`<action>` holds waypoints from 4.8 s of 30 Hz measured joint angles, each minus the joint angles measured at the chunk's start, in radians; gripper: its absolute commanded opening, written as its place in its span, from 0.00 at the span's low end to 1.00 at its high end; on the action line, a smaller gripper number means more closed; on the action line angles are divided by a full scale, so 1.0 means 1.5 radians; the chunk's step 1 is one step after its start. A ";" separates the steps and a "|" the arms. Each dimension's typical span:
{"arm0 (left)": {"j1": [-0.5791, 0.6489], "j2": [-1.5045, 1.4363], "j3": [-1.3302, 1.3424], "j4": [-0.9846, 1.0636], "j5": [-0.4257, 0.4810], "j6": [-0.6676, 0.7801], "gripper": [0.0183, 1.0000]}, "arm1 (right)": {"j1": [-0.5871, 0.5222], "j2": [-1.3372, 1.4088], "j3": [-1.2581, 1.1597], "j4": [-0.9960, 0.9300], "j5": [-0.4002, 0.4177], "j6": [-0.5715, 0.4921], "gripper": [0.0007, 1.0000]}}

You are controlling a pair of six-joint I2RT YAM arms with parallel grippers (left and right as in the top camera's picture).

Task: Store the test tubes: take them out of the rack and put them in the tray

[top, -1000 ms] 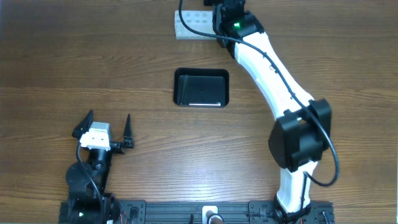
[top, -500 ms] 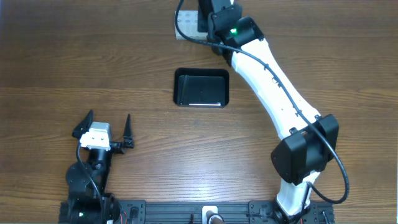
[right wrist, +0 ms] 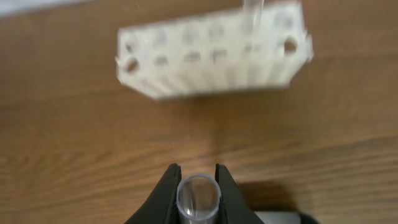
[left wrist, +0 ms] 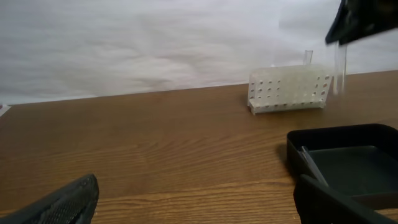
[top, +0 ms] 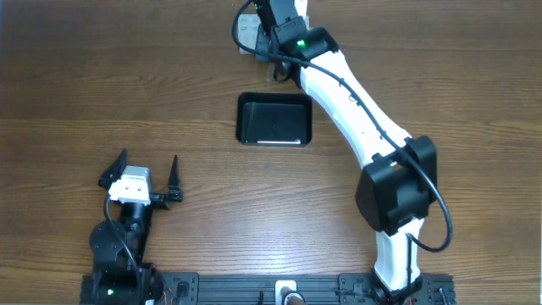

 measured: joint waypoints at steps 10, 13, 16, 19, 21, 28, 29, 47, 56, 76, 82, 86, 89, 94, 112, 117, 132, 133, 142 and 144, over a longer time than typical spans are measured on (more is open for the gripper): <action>0.000 0.000 0.000 0.000 0.000 0.000 1.00 | 0.000 0.010 0.000 -0.074 -0.022 0.020 0.01; 0.000 0.000 0.000 0.000 0.000 0.000 1.00 | 0.000 0.010 0.000 -0.087 -0.028 0.022 0.01; 0.000 0.000 0.000 0.000 0.000 0.000 1.00 | -0.001 0.010 0.000 -0.095 -0.036 0.023 0.01; 0.000 0.000 0.000 0.000 0.000 0.000 1.00 | -0.001 0.010 0.000 -0.103 -0.039 0.022 0.01; 0.000 0.000 0.000 0.000 0.000 0.000 1.00 | -0.001 0.010 0.000 -0.103 -0.041 0.022 0.01; 0.000 0.000 0.000 0.000 0.000 0.000 1.00 | -0.001 0.025 0.000 -0.112 -0.046 0.024 0.01; 0.000 0.000 0.000 0.000 0.000 0.000 1.00 | -0.001 0.031 0.000 -0.115 -0.046 0.024 0.01; 0.000 0.000 0.000 0.000 0.000 0.000 1.00 | -0.005 0.077 0.000 -0.150 -0.035 0.022 0.01; 0.000 0.000 0.000 0.000 0.000 0.000 1.00 | -0.005 0.082 0.000 -0.151 -0.033 0.021 0.01; 0.000 0.000 0.000 0.000 0.000 0.000 1.00 | -0.001 0.124 0.000 -0.153 -0.037 0.022 0.01; 0.000 0.000 0.000 0.000 0.000 0.000 1.00 | 0.000 0.124 0.000 -0.168 -0.053 0.022 0.01; 0.000 0.000 0.000 0.000 0.000 0.000 1.00 | 0.002 0.124 0.000 -0.174 -0.059 0.022 0.01; 0.000 0.000 0.000 0.000 0.000 0.000 1.00 | 0.005 0.124 0.000 -0.175 -0.062 0.022 0.01; 0.000 0.000 0.000 0.000 0.000 0.000 1.00 | 0.008 0.124 0.000 -0.179 -0.064 0.022 0.01; 0.000 0.000 0.000 0.000 0.000 0.000 1.00 | 0.008 0.124 0.000 -0.190 -0.069 0.023 0.29; 0.000 0.000 0.000 0.000 0.000 0.000 1.00 | 0.008 0.124 0.000 -0.190 -0.071 0.022 0.30; 0.000 0.000 0.000 0.000 0.000 0.000 1.00 | 0.010 0.124 0.007 -0.261 -0.091 0.009 0.53; 0.000 0.000 0.000 0.000 0.000 0.000 1.00 | 0.010 0.124 0.009 -0.267 -0.091 0.005 0.53; 0.000 0.000 0.000 0.000 0.000 0.000 1.00 | 0.014 0.087 0.028 -0.276 -0.062 -0.028 0.61; 0.000 0.000 0.000 0.000 0.000 0.000 1.00 | 0.013 0.076 0.053 -0.272 -0.039 -0.041 0.66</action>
